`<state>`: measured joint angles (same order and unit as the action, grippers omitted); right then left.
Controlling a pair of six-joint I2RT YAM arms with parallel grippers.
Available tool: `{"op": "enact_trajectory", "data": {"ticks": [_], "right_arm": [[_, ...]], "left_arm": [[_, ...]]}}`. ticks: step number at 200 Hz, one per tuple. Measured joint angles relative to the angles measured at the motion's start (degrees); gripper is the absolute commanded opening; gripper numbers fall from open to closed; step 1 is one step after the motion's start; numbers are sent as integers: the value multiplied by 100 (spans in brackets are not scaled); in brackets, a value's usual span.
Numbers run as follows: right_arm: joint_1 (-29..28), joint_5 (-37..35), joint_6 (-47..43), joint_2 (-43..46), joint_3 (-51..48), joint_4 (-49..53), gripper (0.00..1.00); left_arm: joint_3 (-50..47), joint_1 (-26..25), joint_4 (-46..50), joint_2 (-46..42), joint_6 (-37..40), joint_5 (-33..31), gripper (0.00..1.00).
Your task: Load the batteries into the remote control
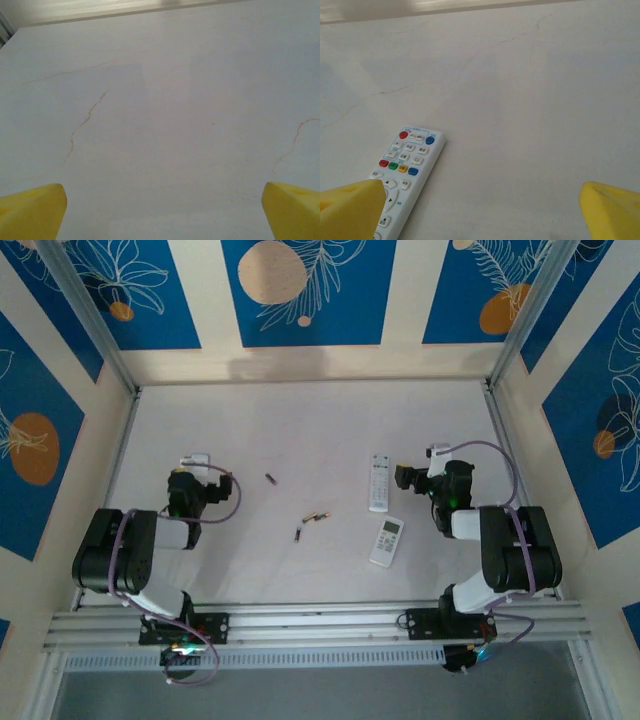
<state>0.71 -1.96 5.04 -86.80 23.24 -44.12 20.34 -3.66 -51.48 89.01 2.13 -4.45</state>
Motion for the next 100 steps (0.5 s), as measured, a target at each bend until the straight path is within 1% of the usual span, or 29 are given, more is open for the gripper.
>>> {"op": "enact_trajectory", "data": {"ticks": [100], "right_arm": [[-9,9,2,0,0,-4,99]], "left_arm": [[11,0,2,0,0,44,100]]}}
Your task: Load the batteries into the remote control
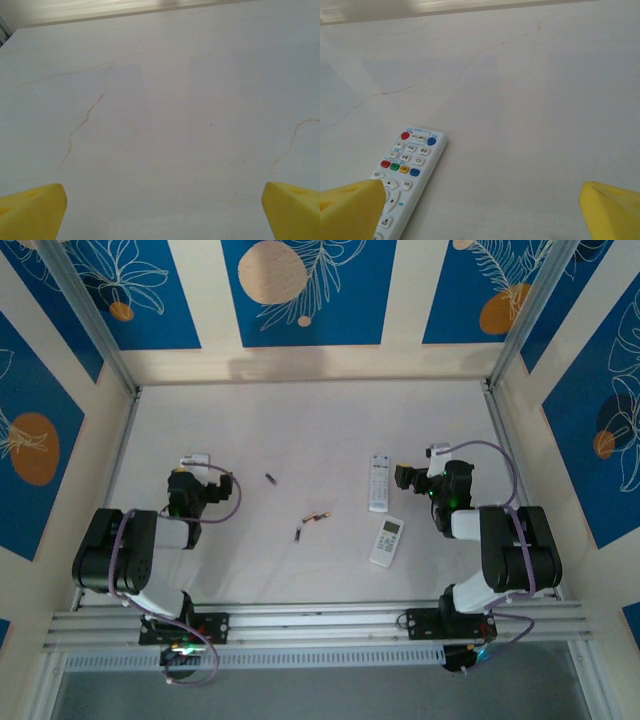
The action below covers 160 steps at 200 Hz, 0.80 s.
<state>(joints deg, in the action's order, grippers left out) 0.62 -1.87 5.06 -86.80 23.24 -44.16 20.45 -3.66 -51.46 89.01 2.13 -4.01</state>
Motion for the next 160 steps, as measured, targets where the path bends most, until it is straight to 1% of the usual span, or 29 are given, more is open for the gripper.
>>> {"op": "enact_trajectory", "data": {"ticks": [91,128,146,160], "right_arm": [[0,-2,2,15,11,63,99],[-26,-264,103,466,81,476,99],[-210,-767,214,824,199,955,99],[-428,-1121,505,1311,560,1937,99]], "left_arm": [[2,0,-2,0,-2,4,100],[-11,0,-94,0,-2,-52,100],[-264,-7,-588,-28,-7,-140,100],[-590,-61,-691,-304,-7,-332,100]]}}
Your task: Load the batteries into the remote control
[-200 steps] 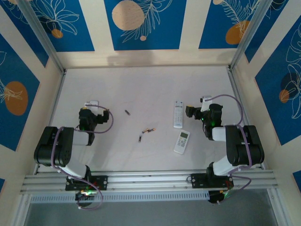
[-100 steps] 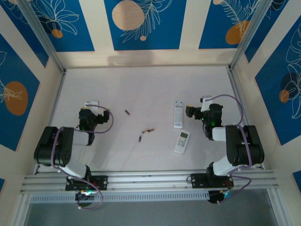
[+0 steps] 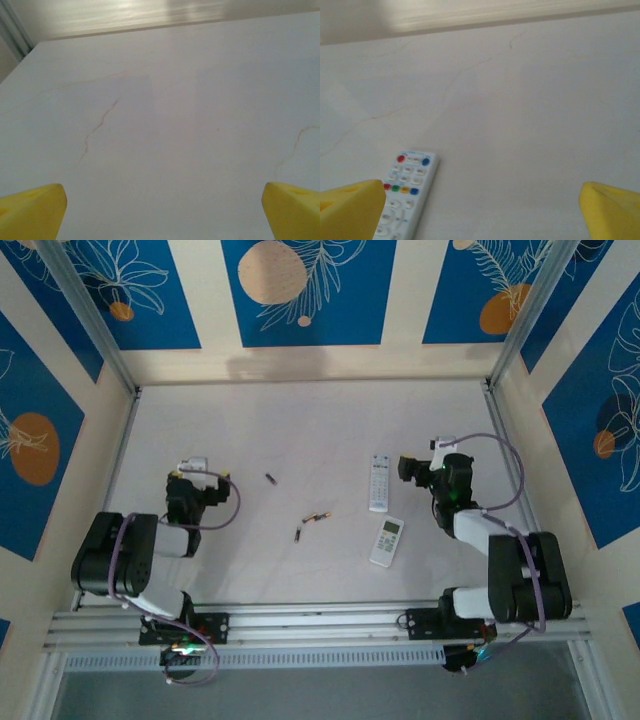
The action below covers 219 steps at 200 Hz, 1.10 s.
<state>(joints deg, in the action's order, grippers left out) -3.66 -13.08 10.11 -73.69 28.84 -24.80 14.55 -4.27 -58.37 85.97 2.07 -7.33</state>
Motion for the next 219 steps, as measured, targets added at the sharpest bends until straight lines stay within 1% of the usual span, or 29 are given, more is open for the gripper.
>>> {"op": "enact_trajectory", "data": {"ticks": [8,14,17,21,35,42,54,66,81,96,116,141,160,183,187,213,219], "right_arm": [[-79,-96,199,260,289,525,99],[-114,-142,433,428,568,1008,100],[-125,-173,584,511,763,1287,100],[-127,-179,704,586,949,1519,100],[-151,-177,1132,726,1665,2376,99],[-184,-175,1292,719,2011,2820,99],[-299,-190,1499,597,2505,3519,99],[-474,-168,1644,323,2953,4207,99],[-680,-125,1744,-136,3390,4933,99],[-916,-164,1764,-695,3720,5541,99],[-1161,-275,1764,-1285,3823,6046,99],[-1255,-323,1759,-1849,3834,6408,99],[-1327,-306,1711,-2186,3910,6492,99],[-1565,-302,1674,-2649,4181,6511,100],[-1620,-304,1674,-2756,4247,6498,99],[-1816,-328,1722,-3121,4310,6395,82],[-1832,-328,1711,-3182,4308,6378,80]], "left_arm": [[-153,-70,116,-350,2,-140,100],[-232,-153,424,-809,-7,-273,100],[-227,-214,673,-1176,-17,-332,100],[-219,-236,754,-1340,-52,-365,100],[125,-402,1945,-2756,-400,-476,100],[409,-463,2457,-3235,-605,-474,100],[1016,-566,3300,-3773,-1008,-367,100],[1589,-706,4048,-3978,-1325,-160,100],[2212,-1010,4900,-3943,-1641,221,100],[2649,-1464,5707,-3738,-1882,684,100],[2879,-1971,6432,-3362,-2120,1204,100],[2903,-2350,7071,-2983,-2260,1631,100],[2903,-2448,7278,-2791,-2308,1738,100],[2903,-2452,7307,-2610,-2369,1652,100],[2903,-2452,7307,-2583,-2400,1620,100],[2935,-2452,7383,-2409,-2568,1390,100],[2953,-2452,7412,-2363,-2651,1296,100]]}}
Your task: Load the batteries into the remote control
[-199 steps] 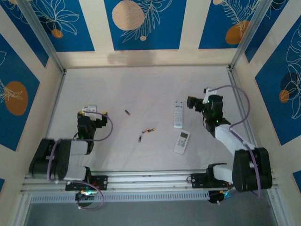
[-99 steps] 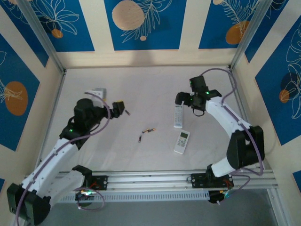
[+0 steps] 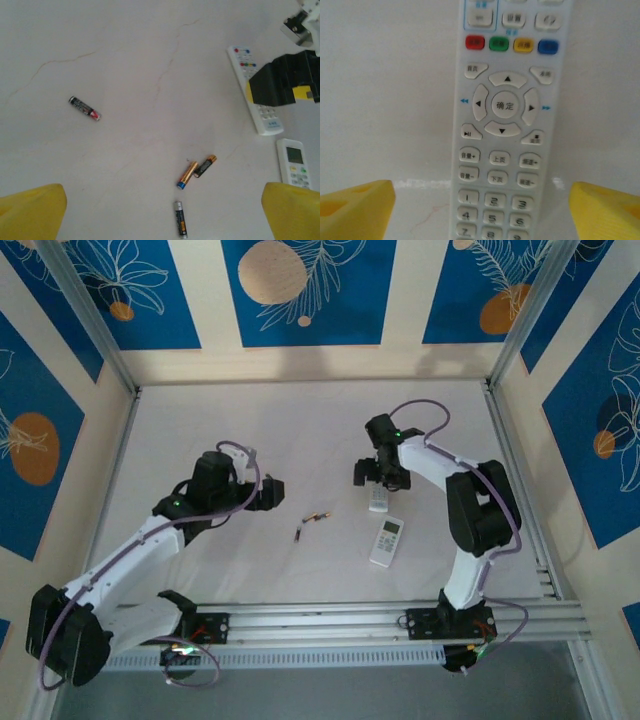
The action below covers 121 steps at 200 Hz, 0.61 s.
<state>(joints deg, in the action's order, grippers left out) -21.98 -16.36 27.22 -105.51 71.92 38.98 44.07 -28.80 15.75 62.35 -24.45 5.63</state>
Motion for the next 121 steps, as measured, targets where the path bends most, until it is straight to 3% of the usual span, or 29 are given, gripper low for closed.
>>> {"op": "enact_trajectory", "data": {"ticks": [24,44,76,121], "right_arm": [[-4,-37,68,-219,-7,-90,63],[-4,-76,48,-269,-42,-175,59],[-2,-173,-24,-280,-52,-227,43],[122,260,-105,243,-352,-402,42]], "left_arm": [[114,0,142,168,-378,-343,99],[149,0,162,254,-691,-509,98],[151,0,-50,308,-1121,-509,92],[295,0,-433,586,-1633,-105,84]]}}
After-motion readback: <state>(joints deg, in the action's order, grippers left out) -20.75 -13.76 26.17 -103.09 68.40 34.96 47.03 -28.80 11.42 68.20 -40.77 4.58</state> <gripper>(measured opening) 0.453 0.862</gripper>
